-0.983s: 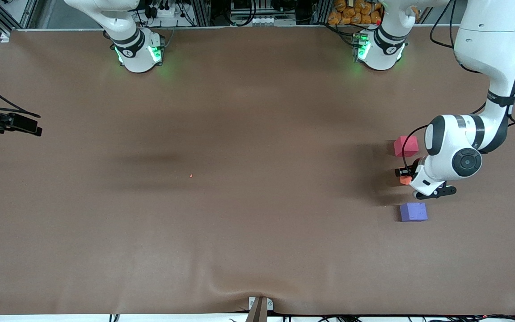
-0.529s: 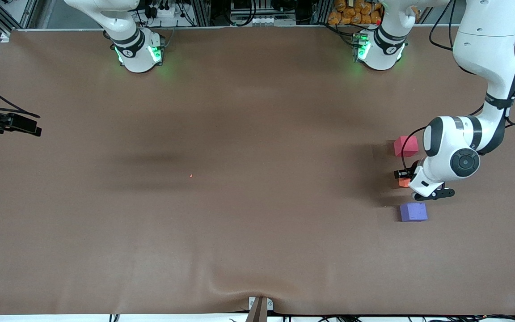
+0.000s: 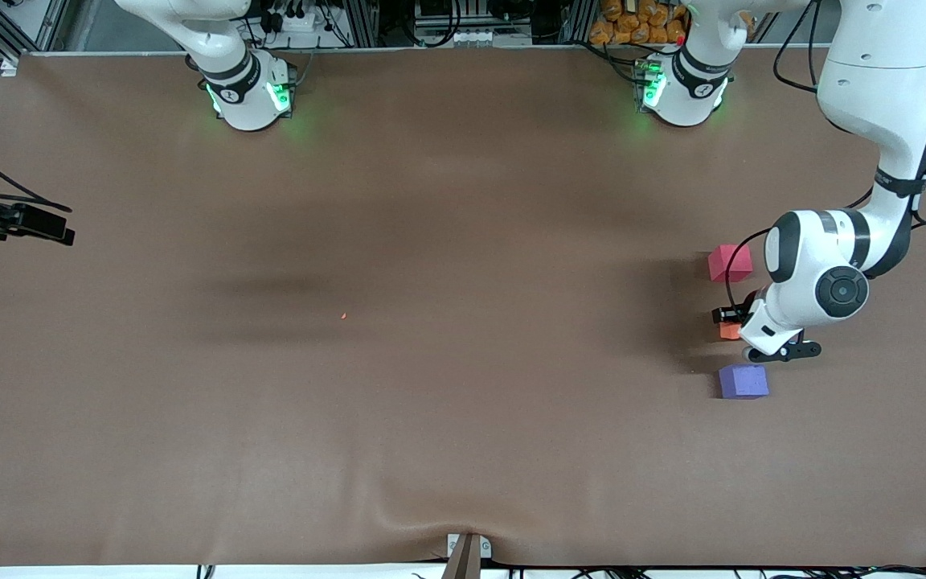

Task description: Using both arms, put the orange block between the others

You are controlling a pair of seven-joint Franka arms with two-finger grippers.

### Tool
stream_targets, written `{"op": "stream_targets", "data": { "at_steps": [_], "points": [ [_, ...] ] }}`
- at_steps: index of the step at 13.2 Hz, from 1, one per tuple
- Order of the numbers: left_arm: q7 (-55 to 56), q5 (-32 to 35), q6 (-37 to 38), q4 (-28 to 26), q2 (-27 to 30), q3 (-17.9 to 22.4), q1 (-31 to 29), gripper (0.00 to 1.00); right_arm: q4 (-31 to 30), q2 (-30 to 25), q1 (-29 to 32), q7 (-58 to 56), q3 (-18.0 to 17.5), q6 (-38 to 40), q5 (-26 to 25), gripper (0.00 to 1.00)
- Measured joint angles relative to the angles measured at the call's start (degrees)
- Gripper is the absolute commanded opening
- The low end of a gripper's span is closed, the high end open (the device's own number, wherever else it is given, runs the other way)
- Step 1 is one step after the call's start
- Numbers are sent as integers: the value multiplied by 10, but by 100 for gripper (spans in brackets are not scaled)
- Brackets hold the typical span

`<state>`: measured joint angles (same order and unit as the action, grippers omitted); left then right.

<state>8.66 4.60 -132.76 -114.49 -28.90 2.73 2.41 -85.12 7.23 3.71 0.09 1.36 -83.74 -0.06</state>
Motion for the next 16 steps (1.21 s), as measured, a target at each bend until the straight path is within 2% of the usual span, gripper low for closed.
{"op": "stream_targets", "data": {
  "at_steps": [5, 8, 14, 16],
  "points": [
    [-1, 0, -2, 0, -8, -2, 0, 100, 0, 0, 0, 0, 0, 0, 0, 100],
    [-1, 0, 15, 7, 12, -10, 0, 100, 0, 0, 0, 0, 0, 0, 0, 100],
    [0, 0, 67, 21, 161, -29, 0, 100, 0, 0, 0, 0, 0, -1, 0, 100],
    [0, 0, 111, 36, 195, -48, 1, 100, 0, 0, 0, 0, 0, -1, 0, 100]
  ]
}}
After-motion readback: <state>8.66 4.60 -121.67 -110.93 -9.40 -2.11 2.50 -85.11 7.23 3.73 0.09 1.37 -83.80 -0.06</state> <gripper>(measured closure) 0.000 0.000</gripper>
